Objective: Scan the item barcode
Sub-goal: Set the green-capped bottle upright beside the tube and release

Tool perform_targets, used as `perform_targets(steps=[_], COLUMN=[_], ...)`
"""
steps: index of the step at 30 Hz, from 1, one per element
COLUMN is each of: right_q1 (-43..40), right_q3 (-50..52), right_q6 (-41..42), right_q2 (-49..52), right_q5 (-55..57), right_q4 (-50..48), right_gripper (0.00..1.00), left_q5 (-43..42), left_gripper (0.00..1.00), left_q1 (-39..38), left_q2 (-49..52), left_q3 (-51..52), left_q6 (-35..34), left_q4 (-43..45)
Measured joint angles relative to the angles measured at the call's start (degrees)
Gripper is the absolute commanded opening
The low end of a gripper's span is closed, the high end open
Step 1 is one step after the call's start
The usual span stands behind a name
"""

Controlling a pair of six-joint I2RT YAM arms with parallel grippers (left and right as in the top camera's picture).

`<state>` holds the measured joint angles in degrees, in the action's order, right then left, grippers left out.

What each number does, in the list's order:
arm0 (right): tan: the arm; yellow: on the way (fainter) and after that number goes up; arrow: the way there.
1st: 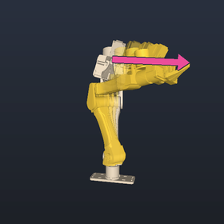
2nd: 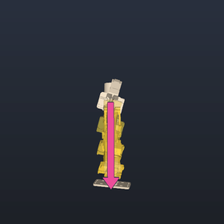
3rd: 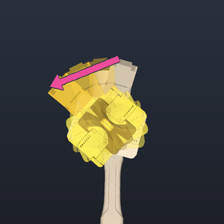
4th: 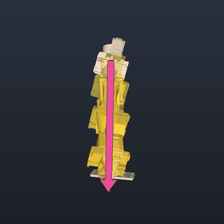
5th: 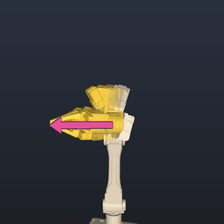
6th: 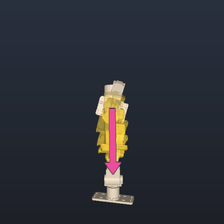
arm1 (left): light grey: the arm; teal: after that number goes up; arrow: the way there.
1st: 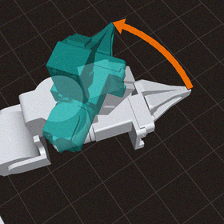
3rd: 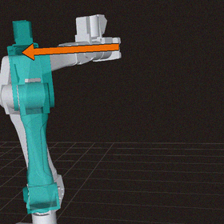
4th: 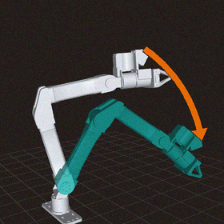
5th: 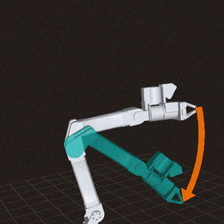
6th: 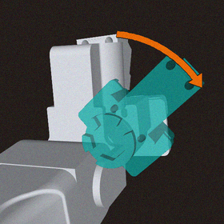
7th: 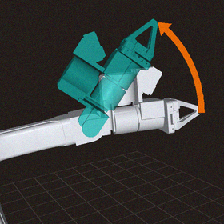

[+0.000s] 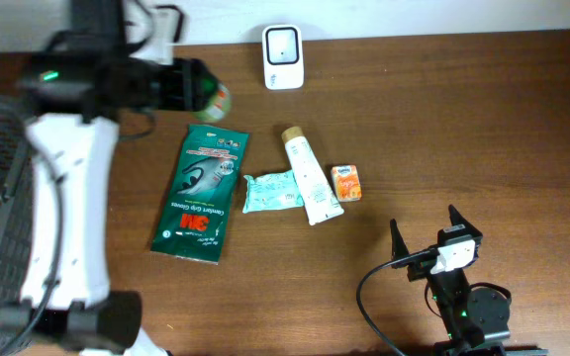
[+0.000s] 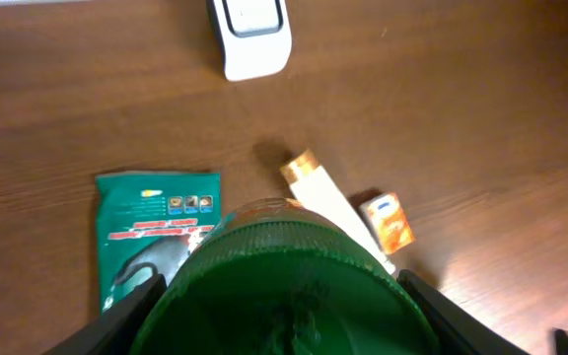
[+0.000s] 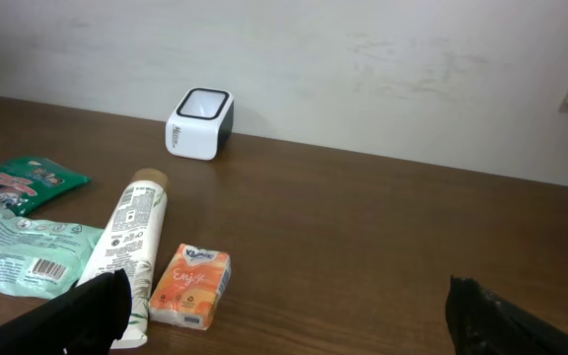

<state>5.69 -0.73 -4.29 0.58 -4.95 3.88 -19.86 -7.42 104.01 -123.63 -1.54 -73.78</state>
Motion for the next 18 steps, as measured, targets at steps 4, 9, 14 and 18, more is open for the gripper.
perform_targets(steps=[4, 9, 14, 18], right_q1=[0.0, 0.0, 0.0, 0.0], right_q3=[0.0, 0.0, 0.0, 0.0], right_q6=[0.0, 0.0, 0.0, 0.0], right_q2=[0.0, 0.0, 0.0, 0.0], right_q5=[0.0, 0.0, 0.0, 0.0], right_q4=[0.0, 0.0, 0.0, 0.0], right_gripper=[0.98, 0.98, 0.98, 0.98], left_q5=[8.1, 12.7, 14.0, 14.1], left_gripper=[0.61, 0.61, 0.60, 0.75], left_q1=[-7.0, -10.6, -12.4, -12.9], left_q2=[7.9, 18.9, 30.1, 32.8], left_q3=[1.5, 1.5, 1.7, 1.7], left_q6=[0.0, -1.6, -4.1, -6.5], left_q4=[4.3, 8.2, 11.9, 13.8])
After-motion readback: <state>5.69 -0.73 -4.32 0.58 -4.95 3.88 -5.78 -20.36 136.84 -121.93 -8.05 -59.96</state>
